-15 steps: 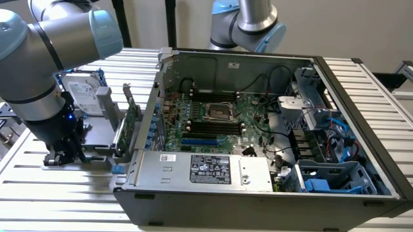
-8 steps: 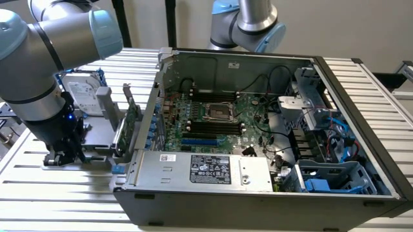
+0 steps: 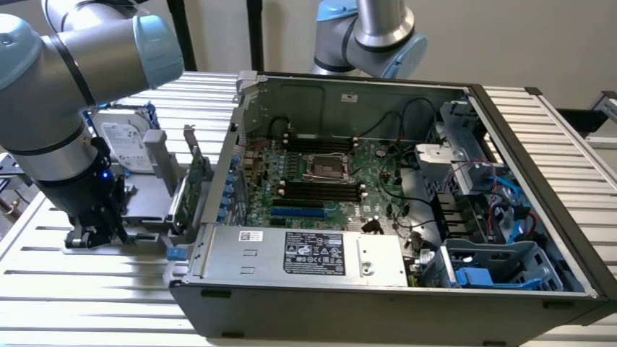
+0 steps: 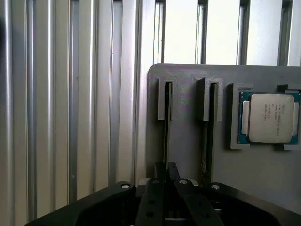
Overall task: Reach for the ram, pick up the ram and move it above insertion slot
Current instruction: 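Pick up the ram and move it above insertion slot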
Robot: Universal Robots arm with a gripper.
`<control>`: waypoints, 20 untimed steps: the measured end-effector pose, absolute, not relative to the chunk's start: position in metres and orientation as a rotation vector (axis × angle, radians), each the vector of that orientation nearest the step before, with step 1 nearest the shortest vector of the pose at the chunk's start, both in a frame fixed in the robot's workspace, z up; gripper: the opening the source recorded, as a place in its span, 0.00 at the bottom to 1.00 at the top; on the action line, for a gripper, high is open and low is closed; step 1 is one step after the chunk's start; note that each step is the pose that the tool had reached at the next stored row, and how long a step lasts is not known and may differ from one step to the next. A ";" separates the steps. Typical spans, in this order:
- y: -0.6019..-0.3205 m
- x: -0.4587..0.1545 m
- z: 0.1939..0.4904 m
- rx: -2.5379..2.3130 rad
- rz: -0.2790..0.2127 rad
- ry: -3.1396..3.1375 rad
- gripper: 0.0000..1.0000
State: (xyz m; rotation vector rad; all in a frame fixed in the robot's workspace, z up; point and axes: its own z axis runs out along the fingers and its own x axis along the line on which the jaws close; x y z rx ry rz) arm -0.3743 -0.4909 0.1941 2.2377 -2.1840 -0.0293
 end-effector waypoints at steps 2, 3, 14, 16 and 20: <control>-0.491 -0.374 0.194 2.238 -0.029 -2.184 0.14; -0.491 -0.374 0.194 2.238 -0.029 -2.184 0.14; -0.491 -0.374 0.219 2.238 -0.029 -2.184 0.14; -0.491 -0.374 0.228 2.238 -0.029 -2.184 0.14; -0.491 -0.374 0.246 2.238 -0.029 -2.184 0.14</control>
